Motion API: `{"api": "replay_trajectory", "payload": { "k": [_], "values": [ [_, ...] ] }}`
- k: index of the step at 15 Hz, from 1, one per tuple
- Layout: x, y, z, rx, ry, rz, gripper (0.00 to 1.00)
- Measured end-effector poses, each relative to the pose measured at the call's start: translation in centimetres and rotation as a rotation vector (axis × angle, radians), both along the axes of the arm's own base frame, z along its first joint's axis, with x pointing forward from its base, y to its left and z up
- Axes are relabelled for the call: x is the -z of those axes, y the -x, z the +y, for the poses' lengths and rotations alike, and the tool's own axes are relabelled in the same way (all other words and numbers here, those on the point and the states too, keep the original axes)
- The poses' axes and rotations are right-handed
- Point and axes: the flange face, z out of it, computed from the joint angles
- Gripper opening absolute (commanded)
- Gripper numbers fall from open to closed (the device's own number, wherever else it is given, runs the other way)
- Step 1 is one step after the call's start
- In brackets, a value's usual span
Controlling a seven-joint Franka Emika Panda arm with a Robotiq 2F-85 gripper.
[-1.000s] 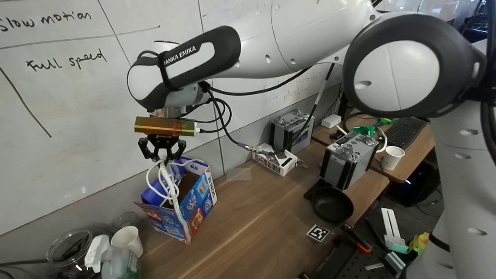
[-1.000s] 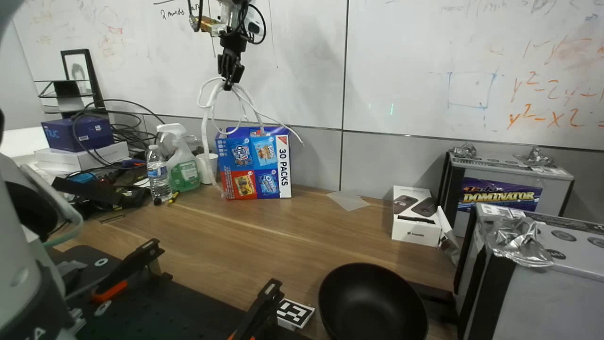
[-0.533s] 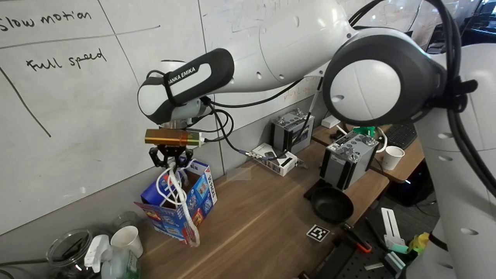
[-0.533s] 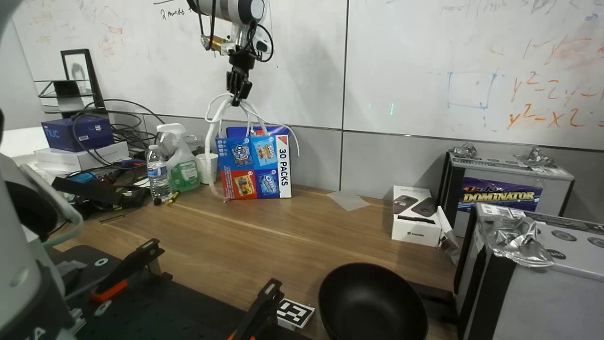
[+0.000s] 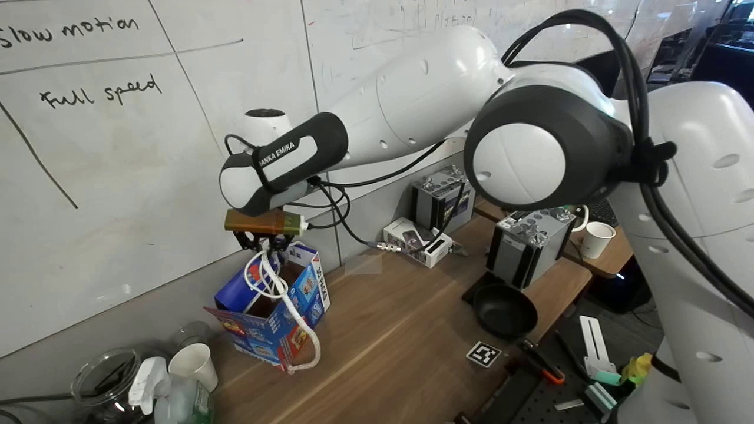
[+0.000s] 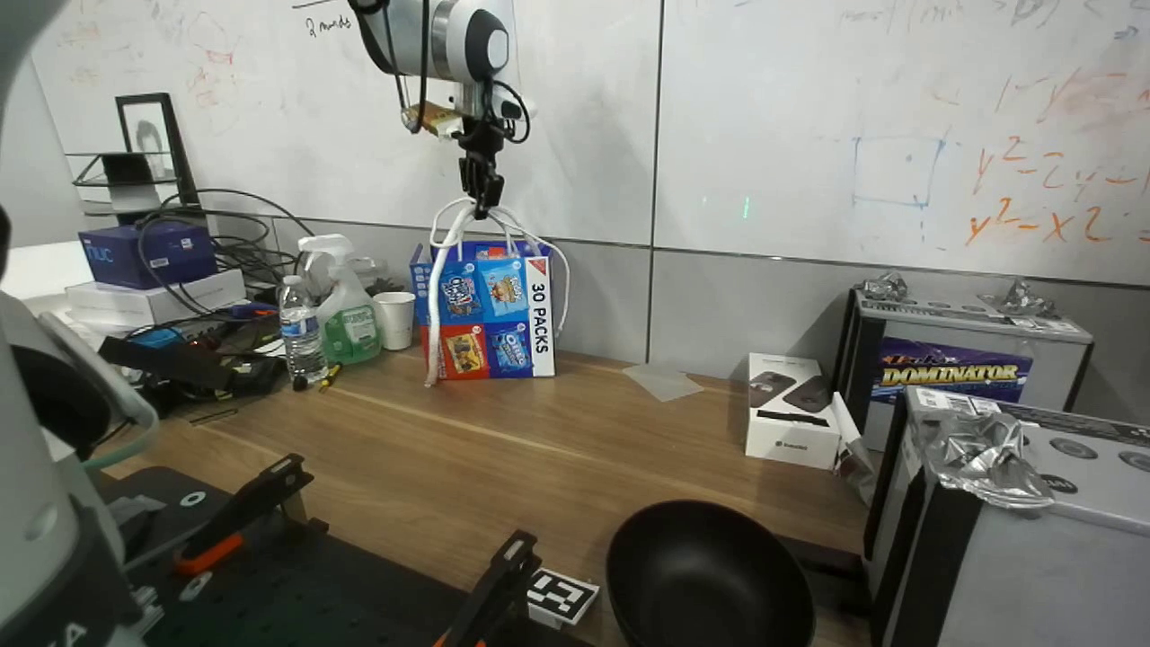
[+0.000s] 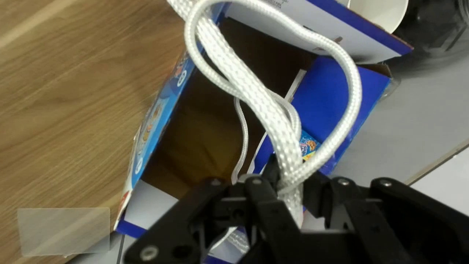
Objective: Put the strings in the blue box
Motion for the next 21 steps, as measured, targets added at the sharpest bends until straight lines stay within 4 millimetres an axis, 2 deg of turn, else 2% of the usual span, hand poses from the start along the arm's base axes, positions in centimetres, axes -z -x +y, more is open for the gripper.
{"api": "replay_trajectory", "payload": {
  "k": [5, 6, 7, 13, 16, 21],
  "values": [
    [1.9, 0.0, 0.9, 0.02, 0.048, -0.024, 0.02],
    [2.2, 0.0, 1.0, 0.023, 0.054, -0.024, 0.31],
    [2.4, 0.1, 1.1, 0.024, 0.061, -0.023, 0.32],
    [3.3, 0.1, 0.8, 0.024, 0.078, -0.013, 0.81],
    [3.4, -0.1, 0.3, 0.028, 0.086, -0.013, 1.0],
    [3.1, 0.6, -0.2, -0.061, 0.133, 0.055, 1.0]
  ]
}}
